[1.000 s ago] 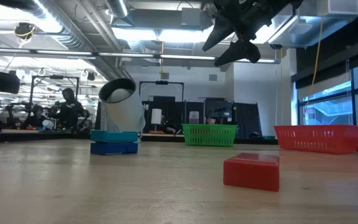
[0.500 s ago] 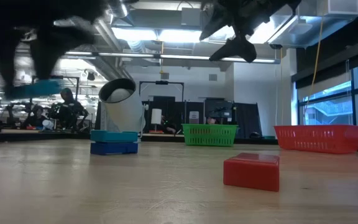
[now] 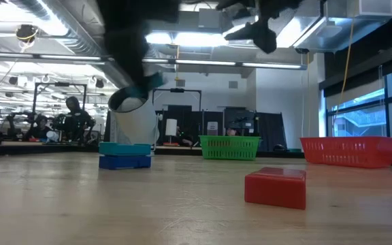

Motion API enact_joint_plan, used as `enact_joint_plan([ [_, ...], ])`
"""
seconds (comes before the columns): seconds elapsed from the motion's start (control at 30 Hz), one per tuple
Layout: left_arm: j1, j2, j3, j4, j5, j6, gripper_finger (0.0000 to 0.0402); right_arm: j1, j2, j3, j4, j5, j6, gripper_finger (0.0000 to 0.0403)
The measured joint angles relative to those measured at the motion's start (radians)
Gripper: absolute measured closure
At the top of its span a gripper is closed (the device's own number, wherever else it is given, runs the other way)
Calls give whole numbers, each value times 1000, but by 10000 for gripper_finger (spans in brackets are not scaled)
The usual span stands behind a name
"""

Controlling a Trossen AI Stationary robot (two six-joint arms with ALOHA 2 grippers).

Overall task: Pick & Place Office items
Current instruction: Put the bottom blue digital timer into the red bin

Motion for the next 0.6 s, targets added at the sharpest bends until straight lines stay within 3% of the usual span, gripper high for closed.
enact_joint_plan([
  [0.23,68,0,129,276,23,26,260,0,-148,0,-7,-4,-109,115],
  [0.4,62,-1,285,363,-9,-19,260,0,-253,0,-44,-96,-214,115],
  [0.6,33,-2,440,342,-108,221,259,0,-318,0,-44,-74,-409,115],
])
